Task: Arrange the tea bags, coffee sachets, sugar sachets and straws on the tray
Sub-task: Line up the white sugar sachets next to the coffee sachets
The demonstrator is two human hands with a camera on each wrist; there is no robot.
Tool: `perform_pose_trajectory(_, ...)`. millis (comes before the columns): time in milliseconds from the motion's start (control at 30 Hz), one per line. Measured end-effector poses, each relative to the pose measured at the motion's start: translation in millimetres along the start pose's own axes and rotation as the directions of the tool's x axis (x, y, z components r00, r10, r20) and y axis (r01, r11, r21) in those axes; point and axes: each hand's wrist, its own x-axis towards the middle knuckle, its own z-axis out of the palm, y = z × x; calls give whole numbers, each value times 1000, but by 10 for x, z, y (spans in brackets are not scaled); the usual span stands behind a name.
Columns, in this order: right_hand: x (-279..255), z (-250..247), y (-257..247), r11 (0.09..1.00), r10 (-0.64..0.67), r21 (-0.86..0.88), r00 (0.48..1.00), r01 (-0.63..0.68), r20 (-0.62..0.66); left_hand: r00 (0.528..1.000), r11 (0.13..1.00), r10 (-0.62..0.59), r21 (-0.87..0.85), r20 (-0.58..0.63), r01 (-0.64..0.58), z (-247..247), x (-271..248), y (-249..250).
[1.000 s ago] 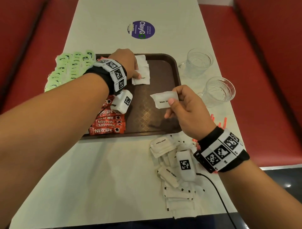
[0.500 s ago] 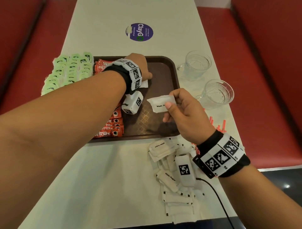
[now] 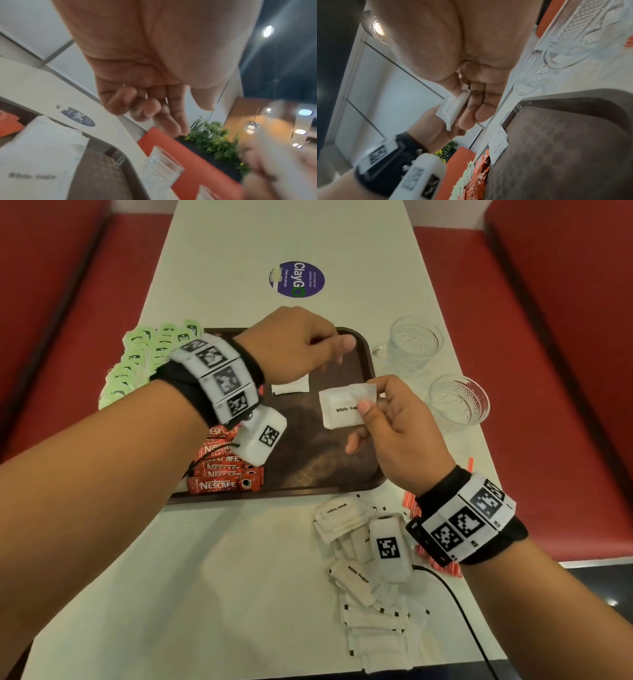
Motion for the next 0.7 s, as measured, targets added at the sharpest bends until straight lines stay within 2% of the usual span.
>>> perform_pose_trajectory(67, 4, -8, 13, 1000, 8, -9, 1000, -8, 0, 994, 994, 46, -101, 96, -37, -53, -221, 106)
perform_pose_trajectory(133, 4, 1, 28, 999, 26, -19, 1000, -26, 14, 979, 992, 118, -66, 166, -109, -57, -353, 118)
perform_pose_trajectory(200, 1, 12, 54, 998, 62, -8, 997, -62, 55, 977, 992, 130, -30, 169, -126, -47, -377, 48)
perform_pose_trajectory(267, -10, -3, 88, 992, 104, -90, 985, -92, 139, 991, 998, 51, 18, 120, -54, -56, -318, -99)
perform_pose_trajectory(367, -58, -64, 131, 932, 158, -360, 941, -42, 298, 993, 972, -116, 205, 19, 110, -53, -166, -421)
perform_pose_trajectory(500, -139, -111, 118, 803, 263, -589, 829, 96, 494, 971, 904, -233, 382, 61, 193, 99, 29, -652)
perform_pose_trajectory(567, -175, -116, 110, 759, 314, -640, 791, 124, 525, 962, 885, -265, 411, 64, 217, 155, 106, -692)
perform_pose_trajectory(700, -215, -94, 139, 702, 349, -695, 774, 157, 528, 942, 833, -330, 489, 61, 260, 182, 226, -721)
